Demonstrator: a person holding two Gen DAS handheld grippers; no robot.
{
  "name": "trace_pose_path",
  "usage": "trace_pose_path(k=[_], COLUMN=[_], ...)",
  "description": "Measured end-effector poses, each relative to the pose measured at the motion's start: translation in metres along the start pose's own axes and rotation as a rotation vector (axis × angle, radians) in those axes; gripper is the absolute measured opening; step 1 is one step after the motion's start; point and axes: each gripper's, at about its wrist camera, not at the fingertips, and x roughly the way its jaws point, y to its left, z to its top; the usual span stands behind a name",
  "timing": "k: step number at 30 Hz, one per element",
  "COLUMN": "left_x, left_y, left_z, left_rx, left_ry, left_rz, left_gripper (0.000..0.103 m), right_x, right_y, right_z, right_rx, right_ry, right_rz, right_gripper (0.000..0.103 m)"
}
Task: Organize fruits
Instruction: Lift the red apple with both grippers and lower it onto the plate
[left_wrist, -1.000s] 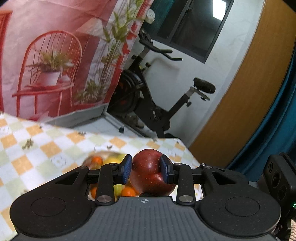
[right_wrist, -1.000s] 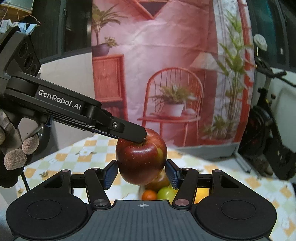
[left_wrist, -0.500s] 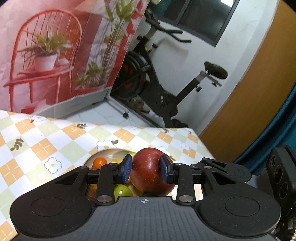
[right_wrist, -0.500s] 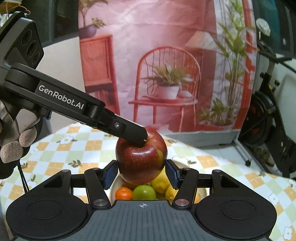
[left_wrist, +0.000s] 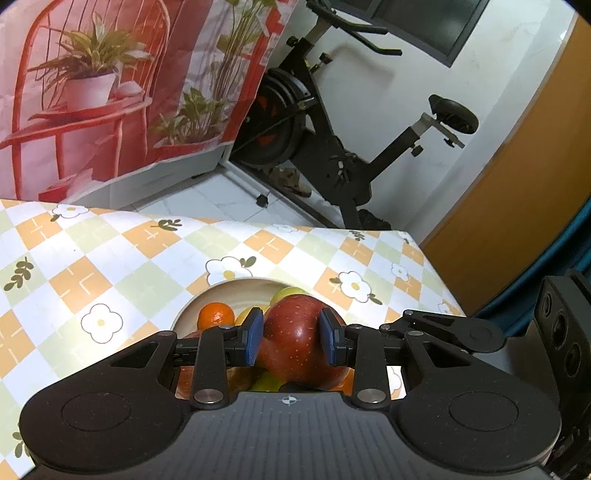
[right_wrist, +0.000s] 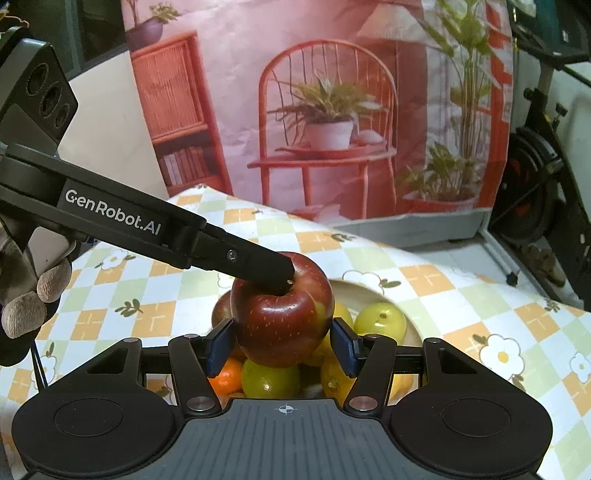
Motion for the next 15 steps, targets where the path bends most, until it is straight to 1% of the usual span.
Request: trace_pose_path(k=[8,15], left_x=[0.003,0.001], left_y=[0.0036,0.0041], left_z=[0.0019,-0.0026], left_rx=[-0.019,-0.027], left_ry=[-0.001,0.011], left_rz=[-0.001,0.002], left_gripper=[0.034,0.033], right_x=[0.0054,0.0076], right_y=[0.0003,0.0091], right_z=[0.0019,0.0055], right_rx=[-0.01,-0.053], right_ry=[0.016,0.056], right_rz=[-0.011,-0.032], right_gripper=[0.053,0.053])
